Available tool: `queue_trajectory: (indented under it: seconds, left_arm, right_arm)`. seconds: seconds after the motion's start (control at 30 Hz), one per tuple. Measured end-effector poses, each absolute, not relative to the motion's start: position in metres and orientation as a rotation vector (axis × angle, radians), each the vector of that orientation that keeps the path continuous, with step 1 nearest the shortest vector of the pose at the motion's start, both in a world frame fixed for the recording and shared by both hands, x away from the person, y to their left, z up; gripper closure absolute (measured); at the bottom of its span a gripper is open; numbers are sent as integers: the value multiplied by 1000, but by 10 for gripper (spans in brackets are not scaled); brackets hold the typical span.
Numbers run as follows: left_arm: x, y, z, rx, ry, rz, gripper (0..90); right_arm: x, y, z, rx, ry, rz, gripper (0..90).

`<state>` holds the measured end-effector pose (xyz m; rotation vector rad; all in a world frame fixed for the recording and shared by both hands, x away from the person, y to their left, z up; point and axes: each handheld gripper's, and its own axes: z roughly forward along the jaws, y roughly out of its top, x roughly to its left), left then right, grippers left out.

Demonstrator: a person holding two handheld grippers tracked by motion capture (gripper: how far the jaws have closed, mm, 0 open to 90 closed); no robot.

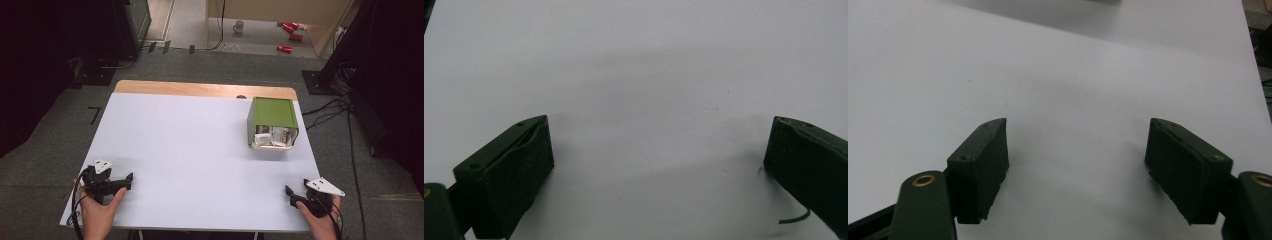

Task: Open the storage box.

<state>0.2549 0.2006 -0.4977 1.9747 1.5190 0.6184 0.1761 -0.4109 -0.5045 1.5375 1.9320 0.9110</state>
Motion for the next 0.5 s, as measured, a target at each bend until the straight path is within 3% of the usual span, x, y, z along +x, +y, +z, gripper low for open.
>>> queue_trajectory:
  seconds: [0.13,0.23,0.5]
  left_arm:
    - [255,201,-498,1974,1519,618,0]
    - [255,201,-498,1974,1518,620,0]
    - [255,201,-498,1973,1518,619,0]
  right_arm:
    - [176,-411,-504,1539,1931,911,255]
    - [176,-411,-503,1559,1891,883,187]
    - [173,-411,-499,1580,1796,869,172]
